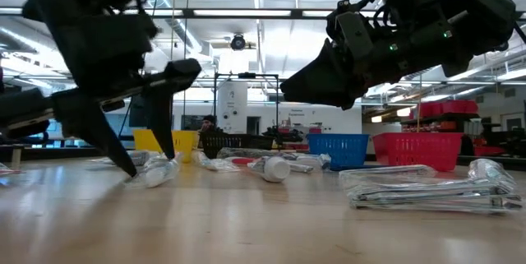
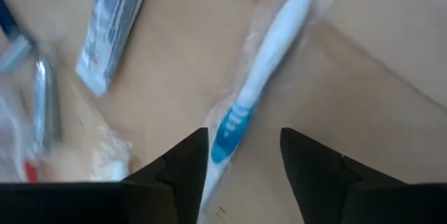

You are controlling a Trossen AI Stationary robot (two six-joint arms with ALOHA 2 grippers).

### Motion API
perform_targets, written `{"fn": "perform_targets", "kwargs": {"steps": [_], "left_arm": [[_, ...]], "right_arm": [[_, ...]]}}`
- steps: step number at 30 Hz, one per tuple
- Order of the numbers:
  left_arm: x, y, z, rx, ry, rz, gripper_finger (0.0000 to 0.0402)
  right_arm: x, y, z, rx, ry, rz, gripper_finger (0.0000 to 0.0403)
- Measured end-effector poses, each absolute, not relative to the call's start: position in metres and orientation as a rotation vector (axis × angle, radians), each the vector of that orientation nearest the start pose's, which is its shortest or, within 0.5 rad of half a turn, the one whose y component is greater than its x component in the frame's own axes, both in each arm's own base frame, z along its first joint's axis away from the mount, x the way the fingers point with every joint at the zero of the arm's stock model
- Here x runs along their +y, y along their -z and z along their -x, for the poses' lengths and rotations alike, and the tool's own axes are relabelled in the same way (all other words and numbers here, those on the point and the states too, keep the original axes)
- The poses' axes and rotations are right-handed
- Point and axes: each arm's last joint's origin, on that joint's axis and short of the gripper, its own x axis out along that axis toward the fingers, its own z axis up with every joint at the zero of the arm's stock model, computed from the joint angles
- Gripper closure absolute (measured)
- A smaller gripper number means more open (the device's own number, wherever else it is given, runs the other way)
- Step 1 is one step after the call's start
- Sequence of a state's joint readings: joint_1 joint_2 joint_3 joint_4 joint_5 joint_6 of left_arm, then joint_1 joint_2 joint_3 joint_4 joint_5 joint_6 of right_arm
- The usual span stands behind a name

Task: Pick & Place Travel size toiletries
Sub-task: Put the blue toothbrush into the black bin

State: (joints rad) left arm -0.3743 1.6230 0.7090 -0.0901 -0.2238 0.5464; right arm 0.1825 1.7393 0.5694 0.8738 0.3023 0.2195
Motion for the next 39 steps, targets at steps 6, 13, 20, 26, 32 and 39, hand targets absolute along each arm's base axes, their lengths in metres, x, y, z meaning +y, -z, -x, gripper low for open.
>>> {"fn": "perform_targets", "kwargs": {"steps": [6,13,20,26,32,39], "left_arm": [[-0.083,-0.128,-0.27,0.942,0.341,-0.694,0.0297],[-0.079,-0.129,-0.271,0.953,0.251,-0.583,0.0388],[-0.09,-0.137,-0.269,0.948,0.169,-0.571,0.0382],[-0.096,-0.171,-0.279,0.971,0.046,-0.489,0.0395],[-0.086,-0.207,-0.294,0.907,-0.113,-0.453,0.0397],[-0.04,-0.219,-0.301,0.907,-0.36,-0.391,0.0398]], "right_arm": [[0.047,-0.134,-0.303,0.274,0.15,-0.147,0.0231],[0.047,-0.134,-0.303,0.274,0.15,-0.146,0.0231],[0.047,-0.134,-0.303,0.274,0.15,-0.146,0.0231],[0.047,-0.133,-0.303,0.279,0.151,-0.145,0.0231],[0.047,-0.132,-0.302,0.295,0.154,-0.151,0.0231],[0.047,-0.129,-0.301,0.321,0.157,-0.145,0.0231]]}}
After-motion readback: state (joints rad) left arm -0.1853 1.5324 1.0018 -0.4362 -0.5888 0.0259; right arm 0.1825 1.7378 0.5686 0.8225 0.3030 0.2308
